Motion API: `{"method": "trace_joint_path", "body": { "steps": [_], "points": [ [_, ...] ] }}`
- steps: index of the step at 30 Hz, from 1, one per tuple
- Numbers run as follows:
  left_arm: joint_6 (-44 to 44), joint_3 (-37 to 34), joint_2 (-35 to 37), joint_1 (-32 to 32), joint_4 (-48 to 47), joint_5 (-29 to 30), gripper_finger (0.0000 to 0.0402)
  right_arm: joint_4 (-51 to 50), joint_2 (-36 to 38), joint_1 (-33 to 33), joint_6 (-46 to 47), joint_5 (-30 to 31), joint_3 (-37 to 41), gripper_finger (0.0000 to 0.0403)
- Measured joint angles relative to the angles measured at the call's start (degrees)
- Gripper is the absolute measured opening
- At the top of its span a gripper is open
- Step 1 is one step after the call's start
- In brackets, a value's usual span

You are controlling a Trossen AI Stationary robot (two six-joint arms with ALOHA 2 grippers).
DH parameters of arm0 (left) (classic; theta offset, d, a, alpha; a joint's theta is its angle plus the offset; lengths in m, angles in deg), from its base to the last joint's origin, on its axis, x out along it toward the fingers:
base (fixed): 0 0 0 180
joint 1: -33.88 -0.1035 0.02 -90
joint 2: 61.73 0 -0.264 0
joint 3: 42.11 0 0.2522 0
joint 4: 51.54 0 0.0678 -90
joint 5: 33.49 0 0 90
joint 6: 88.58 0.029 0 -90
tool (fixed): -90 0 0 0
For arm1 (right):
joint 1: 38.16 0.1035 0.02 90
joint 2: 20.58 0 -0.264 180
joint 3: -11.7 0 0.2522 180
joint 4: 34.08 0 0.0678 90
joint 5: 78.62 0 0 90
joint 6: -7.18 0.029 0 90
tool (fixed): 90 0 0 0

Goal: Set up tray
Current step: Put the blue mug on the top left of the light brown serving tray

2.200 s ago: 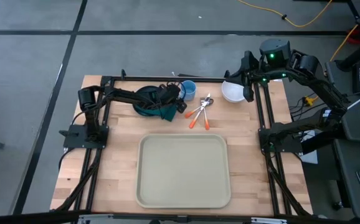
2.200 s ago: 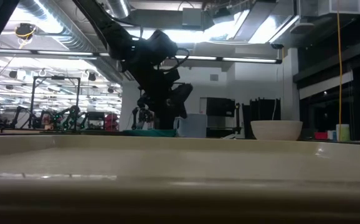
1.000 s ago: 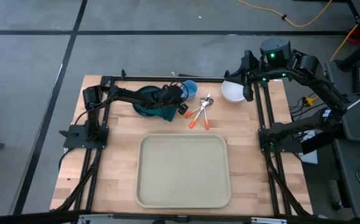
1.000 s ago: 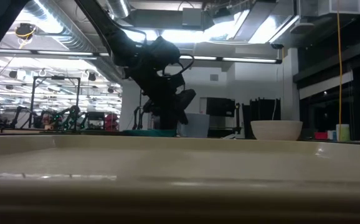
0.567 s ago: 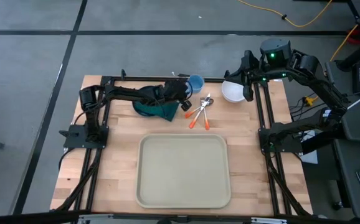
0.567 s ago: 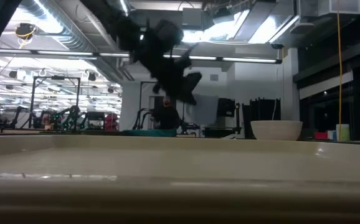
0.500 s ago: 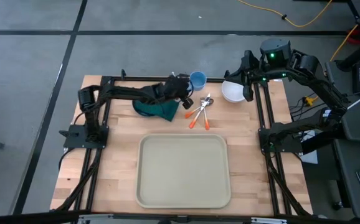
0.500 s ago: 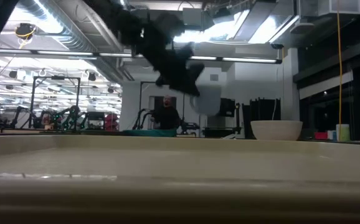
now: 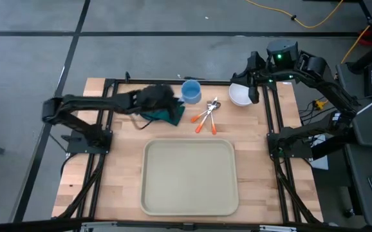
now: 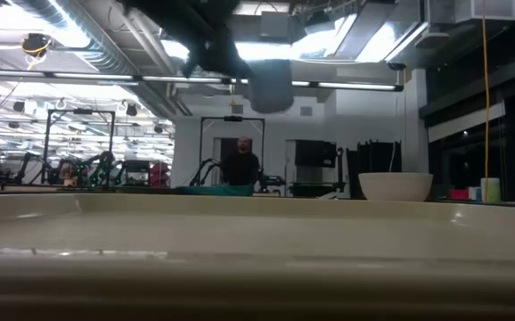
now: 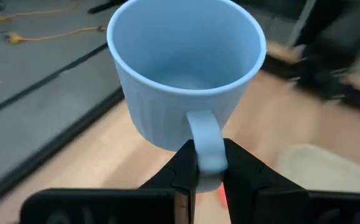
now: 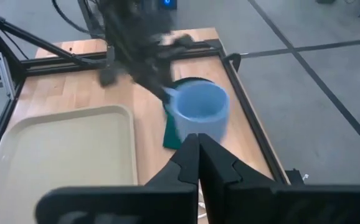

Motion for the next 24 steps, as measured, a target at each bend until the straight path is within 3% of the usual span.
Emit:
{"method": "trace_joint_path", "body": {
  "steps": [6,11,17,24],
  "points": [
    [-5.19,-6.18,9.14,11.52,-2.95,1.0,0.0039,0.79,-1.97,0.0,0.67,0.02,0.0,0.0005],
    [-7.96,-6.65,13.0,21.12,-17.39,2.99,0.0039,1.76,-3.98,0.0,2.39,0.0,0.0,0.0005],
    [-5.12,-6.76,13.92,29.16,-29.04,3.9,0.0039,4.2,-6.07,0.0,3.57,-0.01,0.0,0.0005],
    [-4.48,-16.39,16.12,33.03,-25.6,-2.38,0.0039,5.54,-7.61,0.01,5.19,-0.72,0.0,0.0005]
  ]
}}
